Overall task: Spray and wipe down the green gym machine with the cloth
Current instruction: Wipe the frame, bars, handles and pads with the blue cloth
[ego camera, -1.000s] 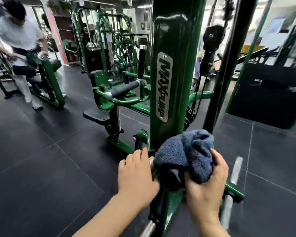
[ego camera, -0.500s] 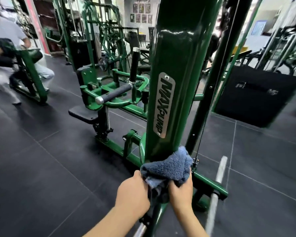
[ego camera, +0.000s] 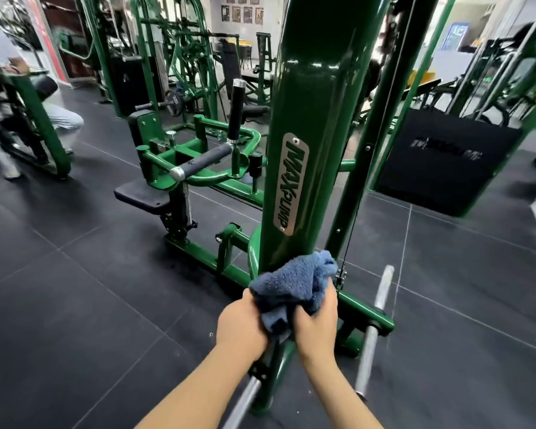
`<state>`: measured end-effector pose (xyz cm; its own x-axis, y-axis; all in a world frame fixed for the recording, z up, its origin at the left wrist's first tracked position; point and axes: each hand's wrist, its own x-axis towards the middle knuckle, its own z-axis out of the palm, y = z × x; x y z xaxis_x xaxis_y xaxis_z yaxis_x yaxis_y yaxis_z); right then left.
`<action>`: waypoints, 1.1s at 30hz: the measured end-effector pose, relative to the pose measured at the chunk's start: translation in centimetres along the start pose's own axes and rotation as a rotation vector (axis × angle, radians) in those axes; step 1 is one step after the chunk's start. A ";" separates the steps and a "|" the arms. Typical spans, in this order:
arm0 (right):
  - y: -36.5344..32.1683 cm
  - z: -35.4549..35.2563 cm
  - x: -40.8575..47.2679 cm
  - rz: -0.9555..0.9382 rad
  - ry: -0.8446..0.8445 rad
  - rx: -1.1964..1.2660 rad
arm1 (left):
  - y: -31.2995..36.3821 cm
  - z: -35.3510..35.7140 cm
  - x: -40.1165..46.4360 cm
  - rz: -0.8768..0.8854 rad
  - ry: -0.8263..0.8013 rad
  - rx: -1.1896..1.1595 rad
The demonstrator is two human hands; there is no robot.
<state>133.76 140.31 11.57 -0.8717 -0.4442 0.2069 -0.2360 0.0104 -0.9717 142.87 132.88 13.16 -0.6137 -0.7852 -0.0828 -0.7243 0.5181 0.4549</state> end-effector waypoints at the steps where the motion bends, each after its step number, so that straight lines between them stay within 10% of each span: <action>1: -0.3 0.4 0.6 -0.016 0.024 0.004 | -0.2 0.1 -0.2 -0.018 0.025 -0.168; 3: -0.2 0.9 1.4 0.025 0.034 -0.002 | -0.6 0.5 -0.3 -0.033 0.039 -0.334; 13: 3.8 -0.1 1.9 0.315 -0.128 0.068 | -0.2 1.5 1.0 0.095 0.059 0.402; 18: 1.5 0.2 -0.1 0.131 -0.077 -0.049 | 0.3 1.4 1.1 0.050 -0.005 0.378; 24: -4.3 1.6 3.4 -0.033 0.146 -0.210 | -0.6 1.4 1.3 -0.475 -0.151 -1.260; 26: -2.8 1.1 3.9 -0.076 0.095 -0.259 | -0.6 0.7 0.5 -0.275 -0.140 -1.042; 30: 0.9 -0.4 3.3 -0.030 -0.136 -0.328 | -0.2 0.0 0.9 0.020 -0.126 0.168; 33: 0.5 -0.9 3.0 0.001 -0.157 -0.321 | -0.2 0.2 1.3 0.027 -0.124 0.308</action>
<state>130.65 139.74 11.78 -0.8013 -0.5761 0.1617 -0.3796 0.2806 -0.8816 142.14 131.83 12.78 -0.6538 -0.7323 -0.1905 -0.7566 0.6312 0.1705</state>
